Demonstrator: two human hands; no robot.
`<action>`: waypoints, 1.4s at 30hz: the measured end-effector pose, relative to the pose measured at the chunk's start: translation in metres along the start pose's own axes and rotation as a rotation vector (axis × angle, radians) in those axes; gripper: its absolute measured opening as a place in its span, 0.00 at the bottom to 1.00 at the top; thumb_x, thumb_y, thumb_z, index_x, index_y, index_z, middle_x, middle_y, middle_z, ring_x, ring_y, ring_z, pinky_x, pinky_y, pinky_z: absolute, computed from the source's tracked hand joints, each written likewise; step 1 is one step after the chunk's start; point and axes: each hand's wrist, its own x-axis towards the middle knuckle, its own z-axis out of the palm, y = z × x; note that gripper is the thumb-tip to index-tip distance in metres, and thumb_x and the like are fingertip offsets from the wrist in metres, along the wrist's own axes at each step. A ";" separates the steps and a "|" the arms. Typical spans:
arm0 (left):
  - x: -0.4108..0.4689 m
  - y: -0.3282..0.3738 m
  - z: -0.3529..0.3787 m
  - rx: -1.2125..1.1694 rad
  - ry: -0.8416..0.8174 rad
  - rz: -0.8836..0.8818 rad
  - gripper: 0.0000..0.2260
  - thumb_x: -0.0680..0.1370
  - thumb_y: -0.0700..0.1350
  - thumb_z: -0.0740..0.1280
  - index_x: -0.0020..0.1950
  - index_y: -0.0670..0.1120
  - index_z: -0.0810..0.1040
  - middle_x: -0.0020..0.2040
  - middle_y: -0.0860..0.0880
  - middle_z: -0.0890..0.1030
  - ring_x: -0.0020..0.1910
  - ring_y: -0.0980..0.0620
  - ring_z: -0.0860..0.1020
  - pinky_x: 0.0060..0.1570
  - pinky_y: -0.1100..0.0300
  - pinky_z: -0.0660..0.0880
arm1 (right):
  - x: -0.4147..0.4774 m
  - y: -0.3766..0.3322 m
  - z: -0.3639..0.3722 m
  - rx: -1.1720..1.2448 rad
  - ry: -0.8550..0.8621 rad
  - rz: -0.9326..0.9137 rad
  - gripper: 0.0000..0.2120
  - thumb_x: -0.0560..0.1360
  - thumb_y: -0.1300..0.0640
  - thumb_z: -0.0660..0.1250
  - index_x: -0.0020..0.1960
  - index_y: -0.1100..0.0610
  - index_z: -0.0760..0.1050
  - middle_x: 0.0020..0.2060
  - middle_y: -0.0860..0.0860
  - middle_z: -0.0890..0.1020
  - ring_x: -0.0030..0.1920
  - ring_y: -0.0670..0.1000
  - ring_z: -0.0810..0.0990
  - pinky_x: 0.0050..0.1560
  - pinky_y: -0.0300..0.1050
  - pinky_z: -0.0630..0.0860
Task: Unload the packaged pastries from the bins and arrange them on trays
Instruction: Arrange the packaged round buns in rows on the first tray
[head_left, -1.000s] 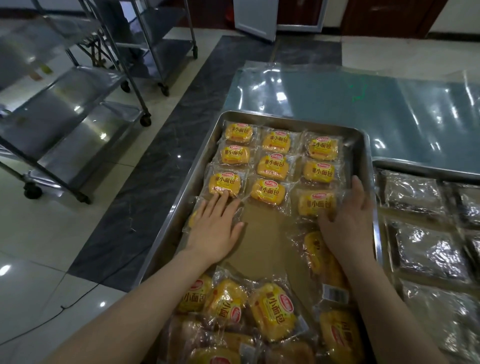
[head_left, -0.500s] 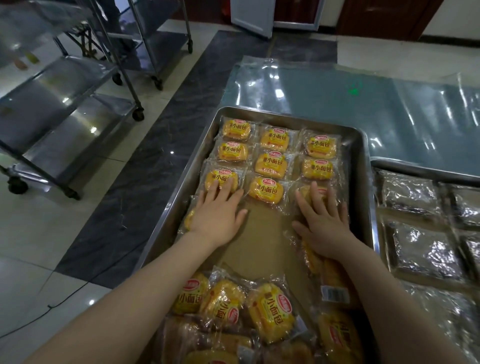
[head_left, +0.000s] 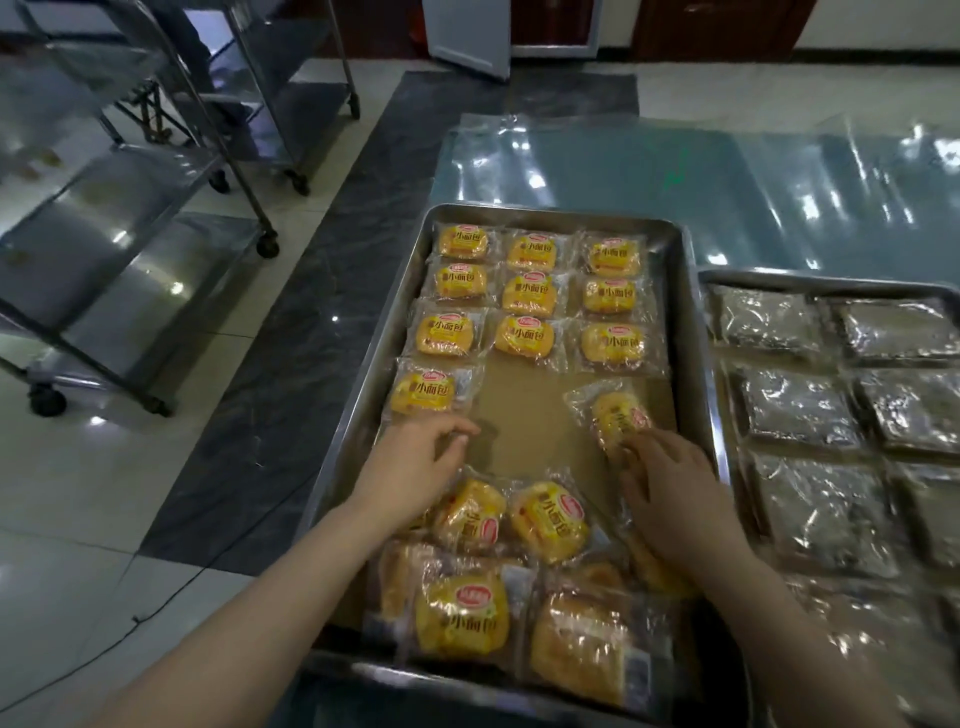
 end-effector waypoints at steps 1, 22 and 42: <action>-0.005 0.000 0.000 0.003 -0.025 -0.007 0.09 0.78 0.46 0.64 0.56 0.55 0.79 0.55 0.59 0.80 0.53 0.62 0.75 0.51 0.66 0.69 | -0.012 -0.002 0.008 0.013 -0.048 0.000 0.21 0.77 0.50 0.61 0.69 0.54 0.69 0.71 0.55 0.67 0.72 0.57 0.61 0.71 0.51 0.59; -0.006 0.058 0.039 0.080 -0.303 0.169 0.21 0.78 0.40 0.61 0.68 0.59 0.69 0.75 0.55 0.60 0.75 0.51 0.54 0.70 0.54 0.46 | -0.058 -0.019 -0.028 0.277 0.059 0.430 0.18 0.71 0.57 0.67 0.58 0.49 0.67 0.37 0.41 0.74 0.35 0.43 0.74 0.29 0.39 0.67; 0.029 0.046 0.092 0.382 -0.316 0.132 0.28 0.79 0.58 0.56 0.76 0.58 0.48 0.78 0.52 0.47 0.75 0.44 0.51 0.70 0.43 0.58 | -0.032 0.013 -0.028 1.012 0.019 0.556 0.26 0.63 0.60 0.80 0.54 0.47 0.72 0.48 0.50 0.83 0.45 0.51 0.84 0.42 0.49 0.81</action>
